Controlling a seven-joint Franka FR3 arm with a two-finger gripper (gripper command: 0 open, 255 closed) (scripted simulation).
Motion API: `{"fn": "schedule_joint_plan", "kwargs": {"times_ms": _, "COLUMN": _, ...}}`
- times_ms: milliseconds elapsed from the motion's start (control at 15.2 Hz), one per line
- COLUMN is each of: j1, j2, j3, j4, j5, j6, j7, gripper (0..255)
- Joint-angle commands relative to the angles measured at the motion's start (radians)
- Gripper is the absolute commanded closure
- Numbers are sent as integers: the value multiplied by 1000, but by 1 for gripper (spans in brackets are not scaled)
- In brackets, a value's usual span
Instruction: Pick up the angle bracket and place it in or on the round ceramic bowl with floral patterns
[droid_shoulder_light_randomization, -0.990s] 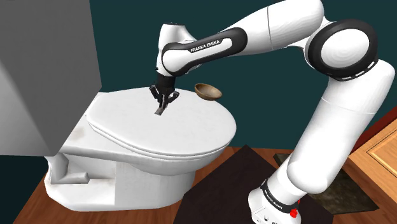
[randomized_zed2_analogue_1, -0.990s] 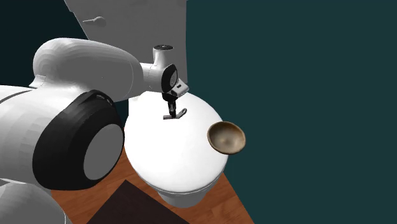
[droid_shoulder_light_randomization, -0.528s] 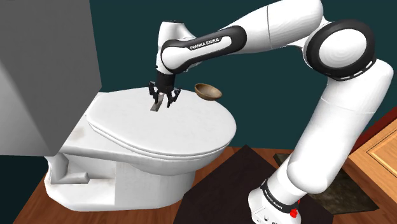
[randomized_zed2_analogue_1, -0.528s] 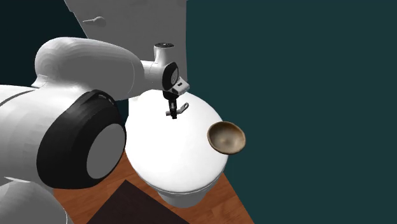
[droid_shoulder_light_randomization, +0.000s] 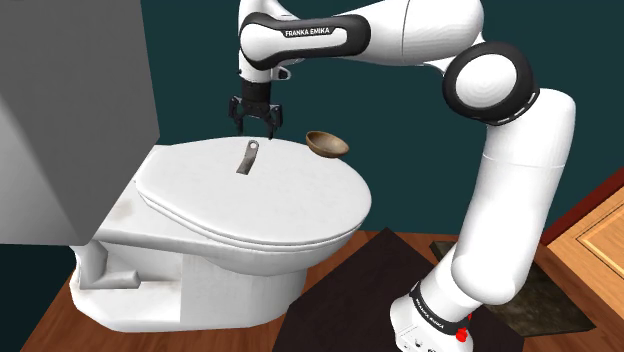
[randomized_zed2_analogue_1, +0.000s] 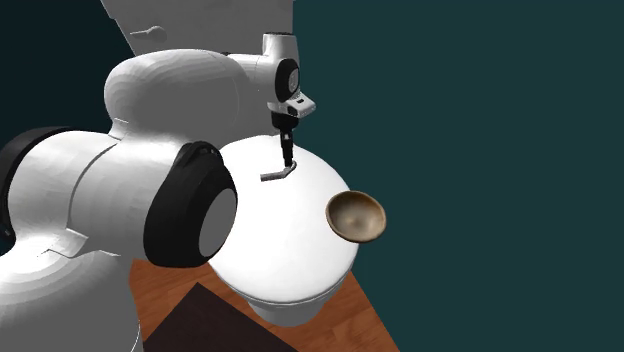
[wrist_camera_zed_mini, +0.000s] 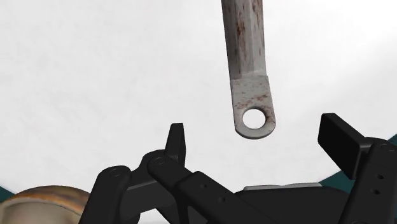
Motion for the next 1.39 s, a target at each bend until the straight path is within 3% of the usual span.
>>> {"fn": "schedule_joint_plan", "kwargs": {"times_ms": 0, "j1": 1, "j2": 10, "j3": -2, "j4": 2, "j5": -3, "j6": 1, "j7": 1, "gripper": 0}}
{"fn": "schedule_joint_plan", "kwargs": {"times_ms": 330, "j1": -3, "j2": 17, "j3": -5, "j4": -63, "j5": -8, "j6": 73, "j7": 5, "gripper": 0}}
{"fn": "schedule_joint_plan", "kwargs": {"times_ms": 858, "j1": -3, "j2": 17, "j3": -5, "j4": -63, "j5": -8, "j6": 73, "j7": 5, "gripper": 0}}
{"fn": "schedule_joint_plan", "kwargs": {"times_ms": 924, "j1": -3, "j2": 17, "j3": -5, "j4": -63, "j5": -8, "j6": 73, "j7": 5, "gripper": 255}}
{"fn": "schedule_joint_plan", "kwargs": {"times_ms": 1320, "j1": -3, "j2": 18, "j3": -5, "j4": -62, "j5": -8, "j6": 73, "j7": 5, "gripper": 255}}
